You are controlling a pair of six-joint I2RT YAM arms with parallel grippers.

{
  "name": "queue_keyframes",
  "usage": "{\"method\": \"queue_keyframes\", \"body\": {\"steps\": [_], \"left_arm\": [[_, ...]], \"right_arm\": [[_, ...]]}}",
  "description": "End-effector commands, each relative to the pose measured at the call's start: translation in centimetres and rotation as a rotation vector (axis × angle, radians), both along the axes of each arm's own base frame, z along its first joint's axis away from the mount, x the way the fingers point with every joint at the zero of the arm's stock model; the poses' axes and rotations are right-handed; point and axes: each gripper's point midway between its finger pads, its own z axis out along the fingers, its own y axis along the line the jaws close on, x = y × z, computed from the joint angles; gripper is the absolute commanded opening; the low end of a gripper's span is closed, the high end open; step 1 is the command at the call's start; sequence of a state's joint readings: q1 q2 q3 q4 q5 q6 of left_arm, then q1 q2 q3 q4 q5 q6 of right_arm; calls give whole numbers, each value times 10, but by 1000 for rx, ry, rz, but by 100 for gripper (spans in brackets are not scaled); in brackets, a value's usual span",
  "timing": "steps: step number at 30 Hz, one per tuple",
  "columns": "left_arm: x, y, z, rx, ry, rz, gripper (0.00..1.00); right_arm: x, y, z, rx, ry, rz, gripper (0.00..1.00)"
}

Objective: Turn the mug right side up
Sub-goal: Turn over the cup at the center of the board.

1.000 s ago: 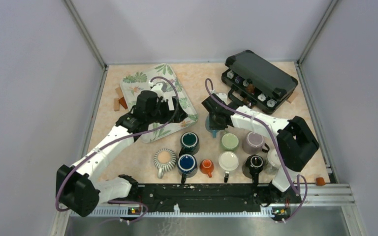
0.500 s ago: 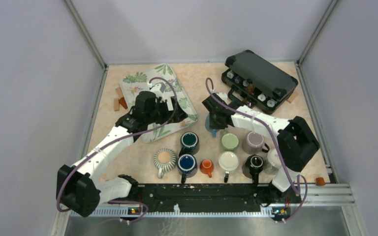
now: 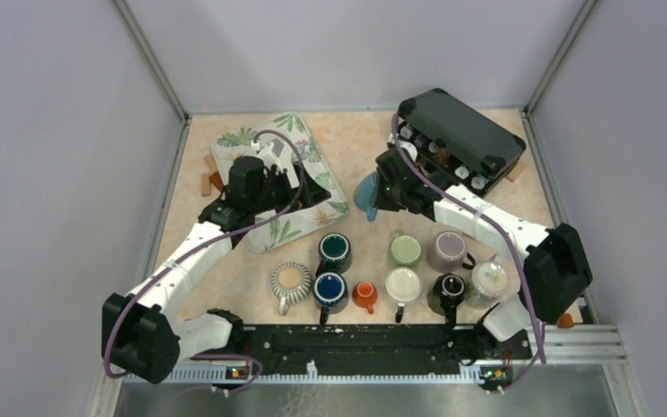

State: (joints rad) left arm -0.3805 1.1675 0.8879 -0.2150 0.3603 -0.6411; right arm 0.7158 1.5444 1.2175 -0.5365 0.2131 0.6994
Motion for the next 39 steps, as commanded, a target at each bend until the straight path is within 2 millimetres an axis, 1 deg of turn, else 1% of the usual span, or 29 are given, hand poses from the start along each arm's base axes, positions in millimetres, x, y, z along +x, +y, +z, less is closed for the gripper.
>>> {"method": "queue_keyframes", "body": {"steps": [1, 4, 8, 13, 16, 18, 21, 26, 32, 39], "left_arm": [[2, -13, 31, -138, -51, -52, 98], [2, -17, 40, -205, -55, -72, 98], [6, -17, 55, -294, -69, -82, 98], [7, -15, 74, -406, -89, -109, 98], [7, -15, 86, -468, -115, -132, 98], [6, -15, 95, -508, -127, -147, 97], [5, -16, 102, -562, -118, -158, 94], [3, -17, 109, -642, -113, -178, 88], [2, -18, 125, -713, -143, -207, 80], [1, -18, 133, -749, -151, -224, 67]], "right_arm": [[24, 25, 83, 272, -202, -4, 0], [27, 34, 112, 392, -265, 8, 0], [28, 48, 158, 555, -359, 42, 0], [26, 61, 204, 724, -443, 94, 0], [21, 69, 223, 825, -460, 139, 0], [20, 74, 232, 889, -463, 167, 0], [16, 78, 247, 987, -481, 212, 0], [7, 83, 259, 1094, -482, 268, 0], [1, 86, 257, 1141, -457, 295, 0], [-2, 87, 254, 1162, -446, 307, 0]]}}
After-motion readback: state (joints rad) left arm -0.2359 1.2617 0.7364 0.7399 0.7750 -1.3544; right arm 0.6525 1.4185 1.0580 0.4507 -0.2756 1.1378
